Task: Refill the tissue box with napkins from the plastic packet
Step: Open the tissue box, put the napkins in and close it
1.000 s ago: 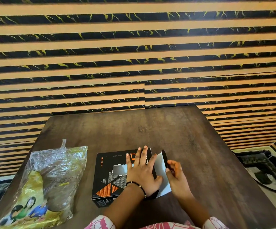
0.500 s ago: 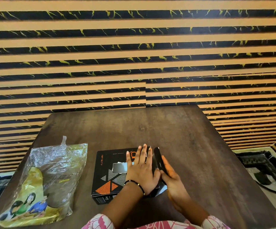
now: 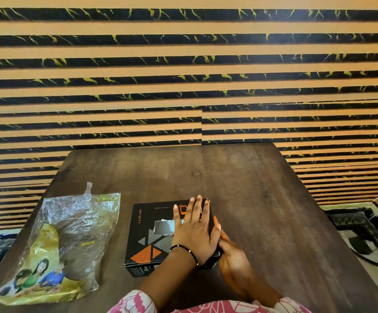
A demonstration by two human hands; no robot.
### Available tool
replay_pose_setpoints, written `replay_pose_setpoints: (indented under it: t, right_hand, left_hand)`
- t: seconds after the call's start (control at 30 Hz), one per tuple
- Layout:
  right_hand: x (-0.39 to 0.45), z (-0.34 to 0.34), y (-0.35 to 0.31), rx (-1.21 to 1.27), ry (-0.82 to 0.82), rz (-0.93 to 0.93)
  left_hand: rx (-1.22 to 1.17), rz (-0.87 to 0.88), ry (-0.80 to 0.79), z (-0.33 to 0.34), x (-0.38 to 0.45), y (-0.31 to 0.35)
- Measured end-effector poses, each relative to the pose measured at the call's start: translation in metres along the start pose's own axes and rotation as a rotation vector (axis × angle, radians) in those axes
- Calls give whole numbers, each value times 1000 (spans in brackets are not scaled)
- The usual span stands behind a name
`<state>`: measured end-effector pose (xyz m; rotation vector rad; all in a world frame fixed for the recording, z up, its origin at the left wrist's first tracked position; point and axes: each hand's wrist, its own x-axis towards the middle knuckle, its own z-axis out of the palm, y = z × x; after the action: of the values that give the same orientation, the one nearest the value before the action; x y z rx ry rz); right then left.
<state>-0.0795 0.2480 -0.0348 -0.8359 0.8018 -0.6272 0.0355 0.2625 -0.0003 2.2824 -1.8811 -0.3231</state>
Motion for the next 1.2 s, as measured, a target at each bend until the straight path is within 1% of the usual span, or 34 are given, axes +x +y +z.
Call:
replay_pose_setpoints:
  t: [0.1,0.23,0.37,0.43,0.5,0.53,0.6,0.67,0.73,0.77,0.83,0.9,1.07,1.2]
  right_hand:
    - [0,-1,1,-29,12,12]
    - [-1,-3,-1,-89,-22,-10]
    - [-2,6,-10,-357,57,-101]
    - [-3,10,-14,-579,99,-200]
    - [-7,17,-20,-956,115,-324]
    - [-8,20,-22,-1110,103,-395]
    - [-12,30,-26,-1322,43,-475]
    - [-10,38,-21,-1509,3,-495]
    - [-6,39,-10,-1686,37,-500]
    - [-3,39,-7,-1747,61,-458]
    - [4,35,-7,-1810,105,-404]
    - [10,31,-12,-1836,123,-400]
    - [45,18,-36,-1799,125,-464]
    - [95,10,-63,-1748,98,-516]
  left_hand:
    - [-18,-3,-8,0,0,0]
    - [-24,-2,-11,-2,0,0]
    - [-96,19,-4,-6,-2,-2]
    - [-180,40,29,-13,-7,-9]
    - [-190,35,73,-20,-18,-22]
    - [-167,20,109,-22,-25,-31]
    - [-138,-38,189,-23,-41,-50]
    - [-131,-116,225,-21,-55,-67]
    - [-91,-169,220,-15,-64,-77]
    - [-63,-178,210,-13,-66,-80]
    - [8,-178,156,-10,-62,-78]
    - [74,-181,139,-8,-53,-72]
    - [105,-182,173,-7,-7,-67]
    - [97,-174,130,-16,48,-71]
